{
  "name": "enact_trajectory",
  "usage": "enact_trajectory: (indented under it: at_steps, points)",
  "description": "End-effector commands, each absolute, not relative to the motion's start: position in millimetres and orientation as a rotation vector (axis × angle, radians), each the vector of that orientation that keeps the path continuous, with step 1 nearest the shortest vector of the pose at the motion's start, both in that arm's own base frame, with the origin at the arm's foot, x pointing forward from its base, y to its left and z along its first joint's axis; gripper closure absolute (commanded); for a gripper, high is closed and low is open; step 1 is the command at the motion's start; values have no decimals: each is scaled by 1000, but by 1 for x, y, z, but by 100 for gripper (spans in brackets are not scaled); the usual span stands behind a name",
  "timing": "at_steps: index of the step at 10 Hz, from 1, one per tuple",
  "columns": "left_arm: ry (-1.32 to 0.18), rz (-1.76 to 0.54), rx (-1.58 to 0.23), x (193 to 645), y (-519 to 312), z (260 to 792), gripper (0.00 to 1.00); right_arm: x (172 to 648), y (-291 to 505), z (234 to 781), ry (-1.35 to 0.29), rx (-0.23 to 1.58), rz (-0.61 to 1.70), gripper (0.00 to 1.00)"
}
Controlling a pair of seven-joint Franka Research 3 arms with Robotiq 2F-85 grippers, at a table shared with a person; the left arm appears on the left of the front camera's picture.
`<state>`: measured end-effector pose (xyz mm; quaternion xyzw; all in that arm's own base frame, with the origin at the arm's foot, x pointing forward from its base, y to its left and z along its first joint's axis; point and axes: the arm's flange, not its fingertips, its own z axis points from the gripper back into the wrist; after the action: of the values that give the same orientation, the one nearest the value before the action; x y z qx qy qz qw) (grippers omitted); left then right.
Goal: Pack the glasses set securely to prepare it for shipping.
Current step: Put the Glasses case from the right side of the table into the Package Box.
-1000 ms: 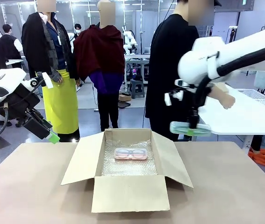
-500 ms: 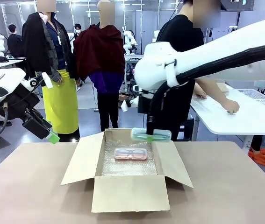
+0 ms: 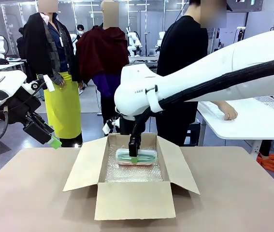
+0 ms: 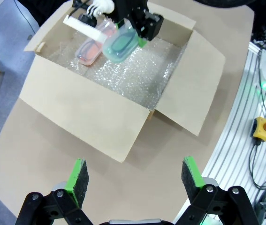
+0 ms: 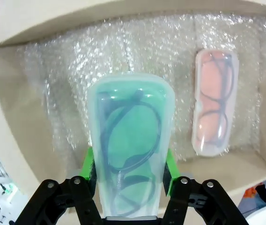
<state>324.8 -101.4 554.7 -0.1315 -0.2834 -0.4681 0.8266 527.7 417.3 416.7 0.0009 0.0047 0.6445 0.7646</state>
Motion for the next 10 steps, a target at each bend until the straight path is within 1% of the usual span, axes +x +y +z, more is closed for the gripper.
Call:
enact_trajectory:
  at_steps: [1, 2, 4, 7, 8, 9, 10]
  points:
    - [-604, -1011, -292, 325, -99, 554, 0, 521, 416, 395, -43, -1, 1360, 61]
    - [-604, -1011, -292, 325, -99, 554, 0, 526, 415, 379, -43, -11, 1346, 61]
    - [-604, -1011, -292, 325, -99, 554, 0, 532, 412, 352, -67, -15, 1402, 61]
    - [-604, -1011, -292, 325, -99, 554, 0, 531, 407, 333, -31, -5, 1430, 61]
    - [-604, -1011, -292, 325, -99, 554, 0, 530, 407, 336, -38, -5, 1440, 30]
    - [-604, -1011, -292, 325, -99, 554, 0, 530, 406, 338, -39, -12, 1447, 10]
    - [-604, -1011, -292, 325, -99, 554, 0, 530, 406, 341, -45, -12, 1450, 0]
